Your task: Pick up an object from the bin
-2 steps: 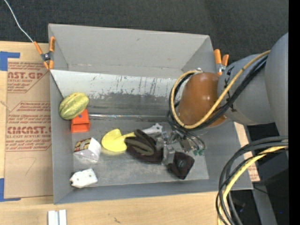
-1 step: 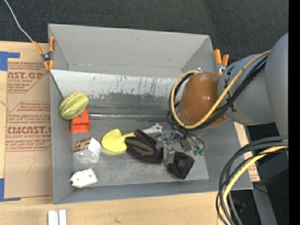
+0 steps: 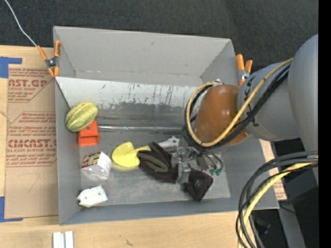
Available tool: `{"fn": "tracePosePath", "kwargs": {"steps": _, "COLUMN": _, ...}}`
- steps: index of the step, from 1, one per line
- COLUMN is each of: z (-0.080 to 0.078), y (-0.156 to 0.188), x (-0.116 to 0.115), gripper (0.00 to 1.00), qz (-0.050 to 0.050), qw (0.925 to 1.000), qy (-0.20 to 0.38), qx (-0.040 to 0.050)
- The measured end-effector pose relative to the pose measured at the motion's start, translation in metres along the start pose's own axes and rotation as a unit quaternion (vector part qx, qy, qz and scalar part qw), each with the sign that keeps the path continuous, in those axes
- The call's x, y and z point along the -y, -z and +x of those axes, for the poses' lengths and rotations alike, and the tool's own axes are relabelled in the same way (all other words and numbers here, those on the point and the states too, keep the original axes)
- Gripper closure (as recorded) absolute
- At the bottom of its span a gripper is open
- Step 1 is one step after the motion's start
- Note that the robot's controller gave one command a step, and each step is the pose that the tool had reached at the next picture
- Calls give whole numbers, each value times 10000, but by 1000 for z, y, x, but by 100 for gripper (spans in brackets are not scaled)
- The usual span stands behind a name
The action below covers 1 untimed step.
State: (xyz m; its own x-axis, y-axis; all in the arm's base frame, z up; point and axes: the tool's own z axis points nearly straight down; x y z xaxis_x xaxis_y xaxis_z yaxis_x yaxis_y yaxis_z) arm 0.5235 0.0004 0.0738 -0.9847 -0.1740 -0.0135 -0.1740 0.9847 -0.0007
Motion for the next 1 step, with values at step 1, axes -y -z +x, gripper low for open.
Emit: {"fn": "tracePosePath", "kwargs": {"steps": 1, "z": 0, "y": 0, "x": 0, "gripper": 100, "qz": 1, "qw": 10000, "qy": -1, "qx": 0}}
